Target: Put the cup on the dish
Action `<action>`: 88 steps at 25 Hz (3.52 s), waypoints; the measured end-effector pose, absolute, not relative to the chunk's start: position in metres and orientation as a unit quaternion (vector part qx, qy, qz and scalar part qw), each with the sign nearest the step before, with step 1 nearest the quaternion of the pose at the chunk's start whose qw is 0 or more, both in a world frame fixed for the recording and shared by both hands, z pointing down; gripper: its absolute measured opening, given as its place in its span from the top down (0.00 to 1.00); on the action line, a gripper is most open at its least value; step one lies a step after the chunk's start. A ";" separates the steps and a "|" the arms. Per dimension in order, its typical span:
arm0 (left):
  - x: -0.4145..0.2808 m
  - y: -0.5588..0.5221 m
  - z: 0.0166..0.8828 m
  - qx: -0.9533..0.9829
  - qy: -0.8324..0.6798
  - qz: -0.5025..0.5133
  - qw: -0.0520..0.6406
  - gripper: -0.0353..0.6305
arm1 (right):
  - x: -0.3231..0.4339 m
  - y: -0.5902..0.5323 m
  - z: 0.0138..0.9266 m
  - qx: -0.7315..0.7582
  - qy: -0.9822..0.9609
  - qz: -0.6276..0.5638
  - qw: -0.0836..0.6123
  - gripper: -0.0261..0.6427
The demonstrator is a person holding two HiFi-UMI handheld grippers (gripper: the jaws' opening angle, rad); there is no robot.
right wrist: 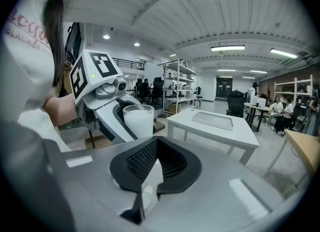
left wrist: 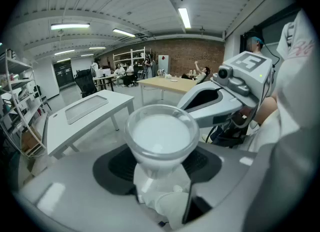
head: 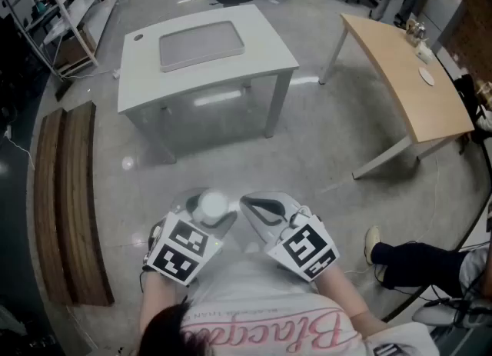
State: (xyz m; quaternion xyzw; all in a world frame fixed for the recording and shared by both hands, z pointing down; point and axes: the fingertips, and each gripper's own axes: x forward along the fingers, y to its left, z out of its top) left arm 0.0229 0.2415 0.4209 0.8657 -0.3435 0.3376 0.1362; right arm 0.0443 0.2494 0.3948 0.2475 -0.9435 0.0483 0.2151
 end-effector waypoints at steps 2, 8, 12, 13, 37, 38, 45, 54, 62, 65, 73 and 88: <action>0.022 0.242 0.421 0.866 -0.346 0.335 0.137 0.56 | 0.043 0.248 0.395 0.246 -0.944 0.047 0.213 0.96; 0.017 0.237 0.420 0.864 -0.356 0.330 0.137 0.57 | 0.039 0.245 0.394 0.245 -0.946 0.044 0.209 0.96; 0.018 0.234 0.418 0.865 -0.358 0.324 0.137 0.56 | 0.040 0.242 0.395 0.245 -0.945 0.045 0.211 0.96; 0.018 0.232 0.418 0.865 -0.359 0.323 0.137 0.57 | 0.040 0.241 0.396 0.246 -0.945 0.046 0.210 0.96; -0.006 0.120 0.423 0.862 -0.373 0.309 0.151 0.56 | 0.020 0.151 0.402 0.237 -0.944 0.063 0.219 0.96; -0.008 0.111 0.423 0.861 -0.376 0.309 0.151 0.56 | 0.019 0.144 0.403 0.236 -0.944 0.063 0.220 0.96; -0.024 0.058 0.427 0.852 -0.386 0.319 0.150 0.56 | 0.001 0.093 0.402 0.221 -0.946 0.060 0.228 0.96; -0.047 -0.008 0.422 0.858 -0.378 0.316 0.148 0.56 | -0.025 0.022 0.400 0.233 -0.942 0.068 0.233 0.96; -0.058 -0.055 0.422 0.863 -0.370 0.318 0.133 0.56 | -0.042 -0.021 0.399 0.243 -0.939 0.073 0.232 0.96; -0.058 -0.063 0.422 0.866 -0.363 0.318 0.131 0.56 | -0.042 -0.028 0.401 0.248 -0.937 0.079 0.235 0.96; -0.057 -0.099 0.432 0.870 -0.357 0.314 0.132 0.56 | -0.041 -0.061 0.408 0.261 -0.931 0.083 0.242 0.96; -0.081 -0.223 0.452 0.858 -0.403 0.287 0.136 0.56 | -0.056 -0.179 0.420 0.256 -0.930 0.110 0.240 0.96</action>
